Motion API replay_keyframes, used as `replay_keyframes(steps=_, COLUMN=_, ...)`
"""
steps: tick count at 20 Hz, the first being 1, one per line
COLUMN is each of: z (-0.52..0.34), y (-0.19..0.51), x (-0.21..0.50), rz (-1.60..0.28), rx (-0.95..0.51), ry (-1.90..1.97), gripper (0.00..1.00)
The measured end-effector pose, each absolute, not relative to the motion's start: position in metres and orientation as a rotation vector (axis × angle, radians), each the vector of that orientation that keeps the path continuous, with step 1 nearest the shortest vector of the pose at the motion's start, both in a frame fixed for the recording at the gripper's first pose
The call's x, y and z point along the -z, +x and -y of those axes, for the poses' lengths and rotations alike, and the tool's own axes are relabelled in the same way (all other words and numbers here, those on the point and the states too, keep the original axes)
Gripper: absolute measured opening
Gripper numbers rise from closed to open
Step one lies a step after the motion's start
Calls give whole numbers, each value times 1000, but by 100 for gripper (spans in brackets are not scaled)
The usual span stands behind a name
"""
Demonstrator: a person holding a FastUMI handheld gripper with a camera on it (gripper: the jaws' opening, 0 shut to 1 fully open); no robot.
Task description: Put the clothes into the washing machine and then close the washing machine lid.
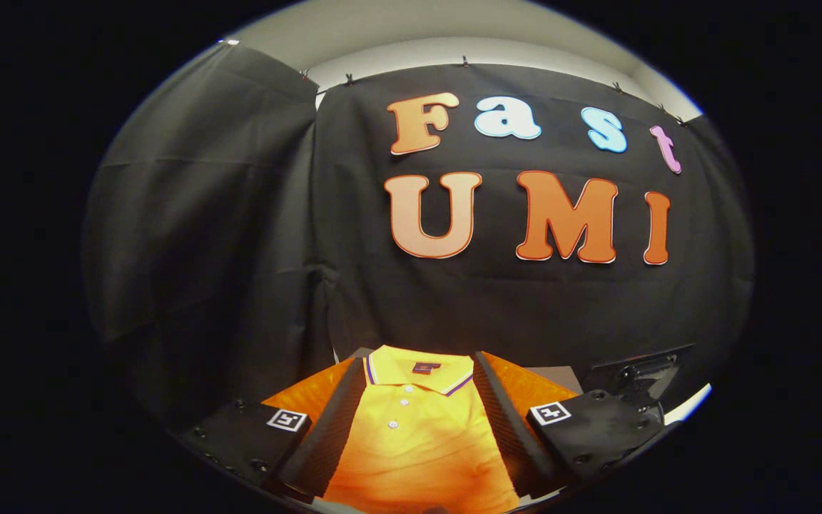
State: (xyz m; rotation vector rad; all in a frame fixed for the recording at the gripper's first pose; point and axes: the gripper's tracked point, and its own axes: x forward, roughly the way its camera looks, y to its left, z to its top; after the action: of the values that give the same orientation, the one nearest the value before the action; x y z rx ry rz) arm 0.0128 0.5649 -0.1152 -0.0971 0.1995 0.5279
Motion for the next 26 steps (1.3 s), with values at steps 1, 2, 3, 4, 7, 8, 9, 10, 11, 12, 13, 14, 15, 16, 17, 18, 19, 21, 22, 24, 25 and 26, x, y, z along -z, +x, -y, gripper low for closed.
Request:
replay_keyframes(steps=1, z=-570, y=13, x=124, rz=-213, rx=-533, ry=-107, gripper=98)
replay_keyframes(steps=2, z=-576, y=10, x=131, rz=-229, rx=-540, ry=-112, gripper=98)
replay_keyframes(steps=3, z=-579, y=10, x=140, rz=-251, rx=-542, ry=-113, gripper=98)
replay_keyframes(steps=4, z=-581, y=11, x=150, rz=-276, rx=-544, ry=-109, gripper=98)
replay_keyframes(steps=7, z=-584, y=15, x=178, rz=-347, rx=-539, ry=-96, gripper=98)
replay_keyframes(steps=8, z=-583, y=18, x=190, rz=-377, rx=-529, ry=-103, gripper=98)
replay_keyframes(steps=9, z=-582, y=19, x=203, rz=-412, rx=-516, ry=-108, gripper=99)
replay_keyframes(steps=10, z=-580, y=20, x=216, rz=-452, rx=-503, ry=-105, gripper=98)
replay_keyframes(steps=11, z=-578, y=20, x=228, rz=-490, rx=-494, ry=-94, gripper=99)
replay_keyframes(steps=12, z=-577, y=21, x=231, rz=-489, rx=-499, ry=-75, gripper=99)
replay_keyframes(steps=13, z=-579, y=22, x=232, rz=-485, rx=-507, ry=-58, gripper=99)
replay_keyframes(steps=14, z=-578, y=20, x=231, rz=-494, rx=-509, ry=-54, gripper=97)
replay_keyframes(steps=15, z=-577, y=22, x=233, rz=-503, rx=-513, ry=-71, gripper=93)
replay_keyframes(steps=16, z=-576, y=21, x=233, rz=-515, rx=-526, ry=-90, gripper=88)
replay_keyframes(steps=17, z=-574, y=19, x=234, rz=-531, rx=-537, ry=-101, gripper=84)
replay_keyframes(steps=18, z=-574, y=18, x=235, rz=-535, rx=-549, ry=-94, gripper=71)
replay_keyframes(steps=19, z=-573, y=18, x=237, rz=-540, rx=-555, ry=-86, gripper=58)
replay_keyframes(steps=21, z=-570, y=19, x=236, rz=-537, rx=-576, ry=-63, gripper=34)
replay_keyframes(steps=22, z=-569, y=19, x=235, rz=-540, rx=-582, ry=-57, gripper=21)
replay_keyframes(steps=24, z=-568, y=14, x=227, rz=-515, rx=-590, ry=-72, gripper=11)
replay_keyframes(steps=25, z=-571, y=18, x=227, rz=-481, rx=-597, ry=-79, gripper=10)
replay_keyframes(steps=26, z=-570, y=14, x=221, rz=-459, rx=-606, ry=-89, gripper=8)
